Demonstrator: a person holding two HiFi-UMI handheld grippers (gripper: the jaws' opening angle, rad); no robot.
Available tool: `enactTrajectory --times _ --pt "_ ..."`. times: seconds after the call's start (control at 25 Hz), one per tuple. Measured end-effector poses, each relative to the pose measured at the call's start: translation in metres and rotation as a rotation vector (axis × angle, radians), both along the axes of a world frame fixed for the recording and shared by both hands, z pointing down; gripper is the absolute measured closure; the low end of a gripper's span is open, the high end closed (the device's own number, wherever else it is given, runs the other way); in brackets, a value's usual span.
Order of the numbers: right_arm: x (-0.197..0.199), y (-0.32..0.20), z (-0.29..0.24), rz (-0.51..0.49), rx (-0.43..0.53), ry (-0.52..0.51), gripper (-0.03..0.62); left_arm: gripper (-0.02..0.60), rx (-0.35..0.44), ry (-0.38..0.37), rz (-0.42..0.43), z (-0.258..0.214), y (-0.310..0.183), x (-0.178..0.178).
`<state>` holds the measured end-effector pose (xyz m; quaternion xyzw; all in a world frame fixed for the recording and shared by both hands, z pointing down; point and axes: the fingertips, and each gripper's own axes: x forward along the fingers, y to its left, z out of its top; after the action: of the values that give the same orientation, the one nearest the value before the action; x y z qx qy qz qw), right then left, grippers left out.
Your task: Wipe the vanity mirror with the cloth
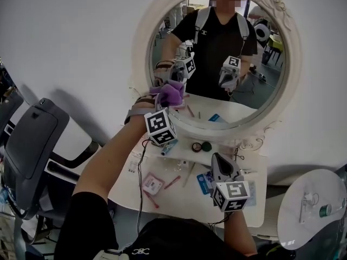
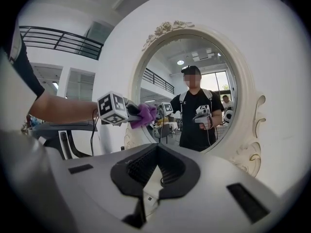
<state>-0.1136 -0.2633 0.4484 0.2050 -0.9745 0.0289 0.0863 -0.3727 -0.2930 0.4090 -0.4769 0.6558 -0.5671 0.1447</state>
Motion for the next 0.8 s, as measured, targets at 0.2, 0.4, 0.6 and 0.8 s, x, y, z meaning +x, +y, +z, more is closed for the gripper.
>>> enactTrajectory --times 0.2,0.4,0.6,0.8 --pt "0.018 -0.002 0.002 0.043 0.007 0.022 0.583 0.506 -0.055 0.041 0.009 0.053 -0.009 0.017" --pt "0.038 -0.004 0.002 0.1 0.002 0.03 0.583 0.506 -0.089 0.079 0.01 0.086 -0.02 0.032" --pt "0.063 -0.006 0.006 0.164 0.002 0.041 0.583 0.506 -0.12 0.095 -0.006 0.113 -0.032 0.05" --pt "0.084 -0.006 0.009 0.216 -0.004 0.047 0.583 0.506 -0.147 0.103 0.02 0.128 -0.04 0.065"
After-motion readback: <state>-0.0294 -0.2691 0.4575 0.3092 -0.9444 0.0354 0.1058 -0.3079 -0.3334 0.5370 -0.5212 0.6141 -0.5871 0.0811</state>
